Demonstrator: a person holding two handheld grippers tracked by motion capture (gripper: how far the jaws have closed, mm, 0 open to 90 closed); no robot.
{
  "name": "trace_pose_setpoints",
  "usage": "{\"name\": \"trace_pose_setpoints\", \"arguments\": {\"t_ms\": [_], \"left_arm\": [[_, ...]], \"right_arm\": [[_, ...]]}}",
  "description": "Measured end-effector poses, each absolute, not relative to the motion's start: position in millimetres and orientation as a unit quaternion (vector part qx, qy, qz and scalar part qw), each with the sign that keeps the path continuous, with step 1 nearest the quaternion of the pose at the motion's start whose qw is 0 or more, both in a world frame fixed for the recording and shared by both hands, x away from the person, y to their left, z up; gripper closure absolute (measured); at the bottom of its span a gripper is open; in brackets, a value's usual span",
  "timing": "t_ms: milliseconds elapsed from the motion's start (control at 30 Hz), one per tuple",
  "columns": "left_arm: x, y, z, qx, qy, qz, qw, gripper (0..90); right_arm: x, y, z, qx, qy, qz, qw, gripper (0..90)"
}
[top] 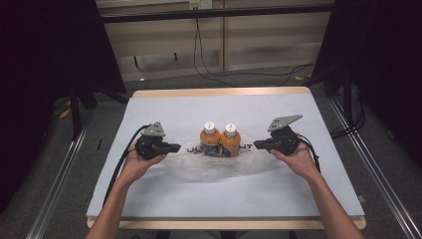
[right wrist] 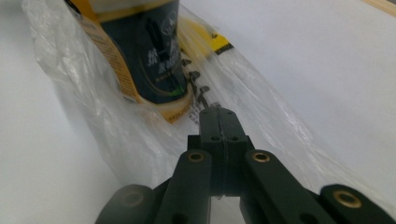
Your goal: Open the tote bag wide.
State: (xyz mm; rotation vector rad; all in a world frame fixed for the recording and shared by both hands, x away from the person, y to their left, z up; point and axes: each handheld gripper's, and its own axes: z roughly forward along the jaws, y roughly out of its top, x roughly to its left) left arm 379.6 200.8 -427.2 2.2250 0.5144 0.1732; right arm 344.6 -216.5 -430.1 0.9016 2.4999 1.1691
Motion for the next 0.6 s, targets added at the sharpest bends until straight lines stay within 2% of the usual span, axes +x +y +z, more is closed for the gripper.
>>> {"name": "trace_pose_setpoints", "arguments": {"t_ms": [433, 600], "left_arm": [[368.2, 178.2, -420.9, 0.874, 0.195, 0.054, 0.442, 86.9], [359.1, 160.5, -418.9, 0.867, 0.169, 0.041, 0.467, 90.0]], "right_arm": [[343.6, -206.2, -424.1, 0.304, 0.847, 0.421, 0.113, 90.0], [344.4, -205.5, -420.5, 0.304, 0.84, 0.437, 0.107, 90.0]]}}
